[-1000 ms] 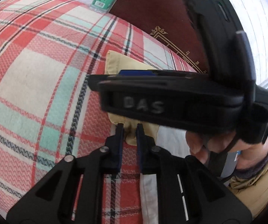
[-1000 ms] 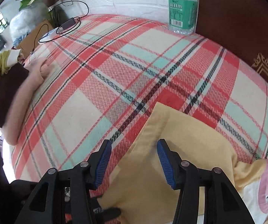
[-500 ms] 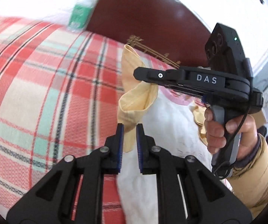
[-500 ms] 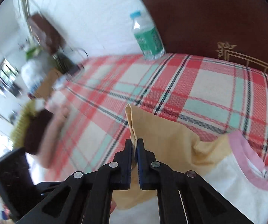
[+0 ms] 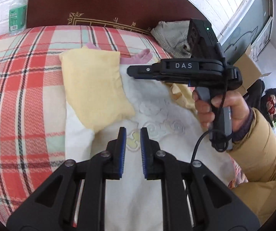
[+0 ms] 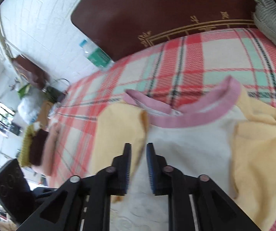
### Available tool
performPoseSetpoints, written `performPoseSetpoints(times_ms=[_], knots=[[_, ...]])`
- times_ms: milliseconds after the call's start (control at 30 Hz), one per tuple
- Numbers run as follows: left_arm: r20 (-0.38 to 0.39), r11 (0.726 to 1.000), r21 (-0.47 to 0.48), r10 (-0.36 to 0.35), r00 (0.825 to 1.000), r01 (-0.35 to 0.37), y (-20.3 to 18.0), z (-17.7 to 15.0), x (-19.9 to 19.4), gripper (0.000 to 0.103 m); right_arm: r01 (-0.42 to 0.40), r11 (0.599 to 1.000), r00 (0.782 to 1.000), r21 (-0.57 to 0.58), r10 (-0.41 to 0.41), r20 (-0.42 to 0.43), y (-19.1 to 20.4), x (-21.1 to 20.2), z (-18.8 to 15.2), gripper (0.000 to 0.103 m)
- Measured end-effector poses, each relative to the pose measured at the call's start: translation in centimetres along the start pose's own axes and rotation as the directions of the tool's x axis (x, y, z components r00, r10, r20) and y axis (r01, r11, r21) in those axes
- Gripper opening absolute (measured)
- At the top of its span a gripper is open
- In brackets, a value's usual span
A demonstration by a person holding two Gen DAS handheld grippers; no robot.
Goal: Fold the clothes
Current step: 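Move both grippers to the hem of the T-shirt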
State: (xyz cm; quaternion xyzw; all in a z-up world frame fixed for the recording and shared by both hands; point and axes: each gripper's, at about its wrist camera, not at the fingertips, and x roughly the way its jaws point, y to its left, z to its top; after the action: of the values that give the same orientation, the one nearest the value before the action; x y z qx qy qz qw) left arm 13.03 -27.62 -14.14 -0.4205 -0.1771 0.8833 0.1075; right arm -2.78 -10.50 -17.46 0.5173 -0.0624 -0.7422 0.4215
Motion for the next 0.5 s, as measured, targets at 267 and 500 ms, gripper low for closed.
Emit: performPoseSetpoints(times_ms=[267, 500], knots=[[0.023, 0.995, -0.06, 0.086, 0.996, -0.084, 2.7, -2.0, -2.7, 0.031, -0.032, 0.966, 0.999, -0.257, 0.036, 0.012, 5.7, -1.2, -1.1, 0.03], [-0.04, 0.979, -0.124, 0.157, 0.987, -0.161, 5.2, -4.2, -3.1, 0.033, -0.029, 0.935, 0.987, -0.353, -0.029, -0.156, 7.1, 3.1, -4.6, 0.029]])
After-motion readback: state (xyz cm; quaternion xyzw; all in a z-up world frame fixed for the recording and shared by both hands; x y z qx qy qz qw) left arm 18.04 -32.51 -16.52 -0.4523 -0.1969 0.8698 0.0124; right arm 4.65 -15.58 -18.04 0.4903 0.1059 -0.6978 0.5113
